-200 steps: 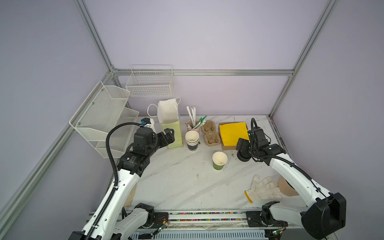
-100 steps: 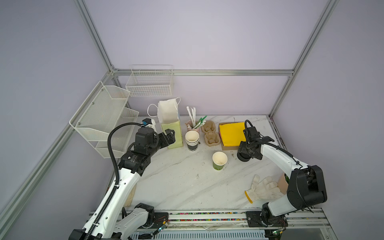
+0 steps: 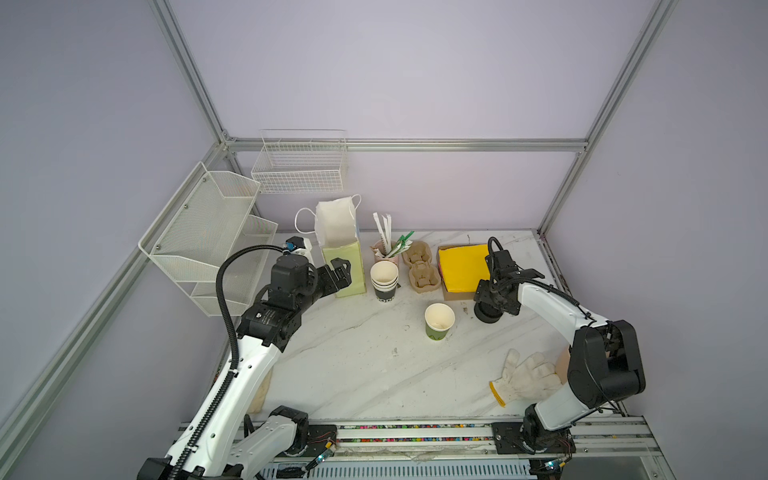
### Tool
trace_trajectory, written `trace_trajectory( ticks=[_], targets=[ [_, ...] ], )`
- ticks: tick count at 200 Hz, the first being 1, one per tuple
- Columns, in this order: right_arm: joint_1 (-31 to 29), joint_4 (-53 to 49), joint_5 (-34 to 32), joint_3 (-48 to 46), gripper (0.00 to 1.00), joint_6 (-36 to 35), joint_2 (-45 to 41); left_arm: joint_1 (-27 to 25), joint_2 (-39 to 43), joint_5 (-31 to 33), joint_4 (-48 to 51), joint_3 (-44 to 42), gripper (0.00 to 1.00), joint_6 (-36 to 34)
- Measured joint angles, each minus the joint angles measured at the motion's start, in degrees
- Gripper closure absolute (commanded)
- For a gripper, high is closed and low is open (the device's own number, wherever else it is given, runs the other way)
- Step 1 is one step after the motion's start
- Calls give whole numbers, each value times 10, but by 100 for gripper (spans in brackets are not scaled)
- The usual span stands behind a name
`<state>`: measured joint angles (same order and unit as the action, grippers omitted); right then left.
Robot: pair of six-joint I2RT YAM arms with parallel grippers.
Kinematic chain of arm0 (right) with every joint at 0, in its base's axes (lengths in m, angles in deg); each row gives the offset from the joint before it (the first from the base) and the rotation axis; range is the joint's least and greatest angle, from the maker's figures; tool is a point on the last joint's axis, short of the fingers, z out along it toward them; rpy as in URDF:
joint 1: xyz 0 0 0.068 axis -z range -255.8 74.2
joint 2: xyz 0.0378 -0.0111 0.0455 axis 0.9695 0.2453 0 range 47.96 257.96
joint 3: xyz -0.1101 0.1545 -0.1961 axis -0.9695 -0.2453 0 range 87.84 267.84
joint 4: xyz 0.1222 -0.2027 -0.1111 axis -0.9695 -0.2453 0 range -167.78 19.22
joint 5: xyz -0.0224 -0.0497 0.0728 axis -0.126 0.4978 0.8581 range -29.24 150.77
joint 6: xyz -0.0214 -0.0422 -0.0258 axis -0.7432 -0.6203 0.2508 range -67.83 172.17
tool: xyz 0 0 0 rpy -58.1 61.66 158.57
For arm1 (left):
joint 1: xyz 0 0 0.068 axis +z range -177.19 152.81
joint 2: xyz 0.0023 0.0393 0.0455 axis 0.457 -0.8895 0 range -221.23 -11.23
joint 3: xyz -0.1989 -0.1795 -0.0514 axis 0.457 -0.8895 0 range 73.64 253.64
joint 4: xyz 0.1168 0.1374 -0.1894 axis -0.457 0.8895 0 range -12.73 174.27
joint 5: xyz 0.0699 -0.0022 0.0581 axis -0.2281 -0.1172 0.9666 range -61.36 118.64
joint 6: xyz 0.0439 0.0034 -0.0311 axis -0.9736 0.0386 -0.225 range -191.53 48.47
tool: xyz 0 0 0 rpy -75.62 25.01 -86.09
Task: Pack the takeout coffee
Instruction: 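Release the cup and move the right gripper over the black cup lid, then lower the right gripper and close it on the black cup lid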
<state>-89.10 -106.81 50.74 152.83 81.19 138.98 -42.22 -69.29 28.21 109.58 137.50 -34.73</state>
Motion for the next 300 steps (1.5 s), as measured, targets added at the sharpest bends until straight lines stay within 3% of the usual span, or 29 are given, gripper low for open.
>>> trace_trajectory(
  ticks=[132, 300],
  targets=[
    [12, 52, 5, -32, 12, -12, 12, 0, -6, -4, 0, 0, 0, 0],
    [24, 95, 31, -58, 21, -27, 20, 0, -13, -7, 0, 0, 0, 0]
  ],
)
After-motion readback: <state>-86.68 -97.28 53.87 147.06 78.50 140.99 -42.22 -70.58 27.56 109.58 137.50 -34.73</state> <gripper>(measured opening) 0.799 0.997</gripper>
